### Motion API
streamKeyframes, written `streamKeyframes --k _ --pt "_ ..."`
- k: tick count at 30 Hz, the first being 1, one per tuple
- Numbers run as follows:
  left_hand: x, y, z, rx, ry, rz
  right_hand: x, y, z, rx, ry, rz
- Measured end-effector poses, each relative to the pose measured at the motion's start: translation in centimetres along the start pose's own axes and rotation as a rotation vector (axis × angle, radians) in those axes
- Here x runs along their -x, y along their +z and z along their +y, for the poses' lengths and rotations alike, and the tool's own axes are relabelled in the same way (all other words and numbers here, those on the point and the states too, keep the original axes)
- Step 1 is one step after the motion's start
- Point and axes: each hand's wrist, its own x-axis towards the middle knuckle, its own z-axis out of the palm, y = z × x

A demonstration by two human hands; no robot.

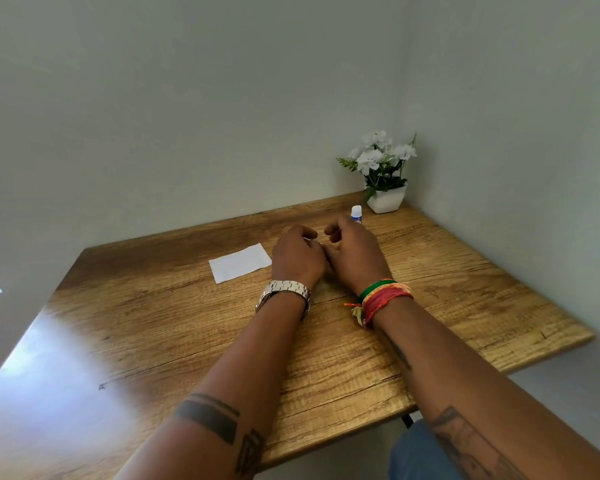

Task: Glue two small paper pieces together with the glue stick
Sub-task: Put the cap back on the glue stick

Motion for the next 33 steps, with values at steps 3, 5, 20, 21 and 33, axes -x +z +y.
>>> streamKeyframes --k 3,5,20,21,33 --pt "-0.3 0.4 0.9 0.014 0.052 0.018 -0.2 -1.2 1.2 -0.064 0.085 0.269" --pt "-0.5 0.8 1.6 0.019 0.069 0.007 -1.0 -1.7 2.4 -0.061 0.226 0.313" --pt "-0.4 1.3 0.4 0.14 0.194 0.094 -2.9 -1.3 1.5 -0.738 0.298 0.113" --pt "-0.3 1.2 0.3 0.167 0.204 0.068 -2.8 -1.3 1.2 -0.813 0.294 0.075" --pt "0.1 0.2 -0.4 0.25 0.202 0.061 -1.7 -0.4 0.9 -0.965 0.265 -0.096"
